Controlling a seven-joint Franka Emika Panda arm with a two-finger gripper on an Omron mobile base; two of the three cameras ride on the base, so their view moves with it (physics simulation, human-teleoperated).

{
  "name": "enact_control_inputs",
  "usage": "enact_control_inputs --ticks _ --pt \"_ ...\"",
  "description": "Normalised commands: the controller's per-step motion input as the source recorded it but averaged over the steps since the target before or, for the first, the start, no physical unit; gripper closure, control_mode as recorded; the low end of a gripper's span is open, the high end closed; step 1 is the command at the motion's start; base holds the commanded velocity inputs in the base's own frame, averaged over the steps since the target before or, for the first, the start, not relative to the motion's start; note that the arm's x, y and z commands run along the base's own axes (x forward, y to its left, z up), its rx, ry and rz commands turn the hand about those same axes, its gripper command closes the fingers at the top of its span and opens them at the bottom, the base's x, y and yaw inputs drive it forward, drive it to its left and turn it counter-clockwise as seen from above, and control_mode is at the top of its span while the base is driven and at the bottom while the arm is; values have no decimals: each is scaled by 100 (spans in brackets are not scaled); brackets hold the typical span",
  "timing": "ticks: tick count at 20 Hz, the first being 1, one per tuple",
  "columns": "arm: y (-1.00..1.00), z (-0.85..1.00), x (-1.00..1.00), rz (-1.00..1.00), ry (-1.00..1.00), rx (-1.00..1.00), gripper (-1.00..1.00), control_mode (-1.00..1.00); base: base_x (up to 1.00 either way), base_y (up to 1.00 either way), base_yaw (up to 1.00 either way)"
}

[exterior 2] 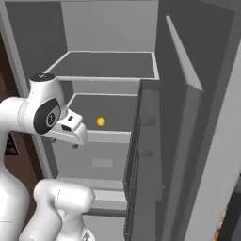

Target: Retrieve a lemon from the fridge and place it on the cutting board with the fish.

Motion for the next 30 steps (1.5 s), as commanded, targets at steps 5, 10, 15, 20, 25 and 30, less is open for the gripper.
enact_control_inputs --ticks 5,10,15,20,25,30 --pt "0 0 0 0 0 0 -100 100 39 0 3" --pt "0 0 0 0 0 0 -100 100 56 0 3" --pt "0 0 0 0 0 0 -100 100 29 0 3" --pt "0 0 0 0 0 0 -100 100 0 0 0" --pt "0 0 5 4 -24 0 -100 -100 0 0 0" --pt "-9 0 7 5 -22 0 -100 -100 0 0 0"
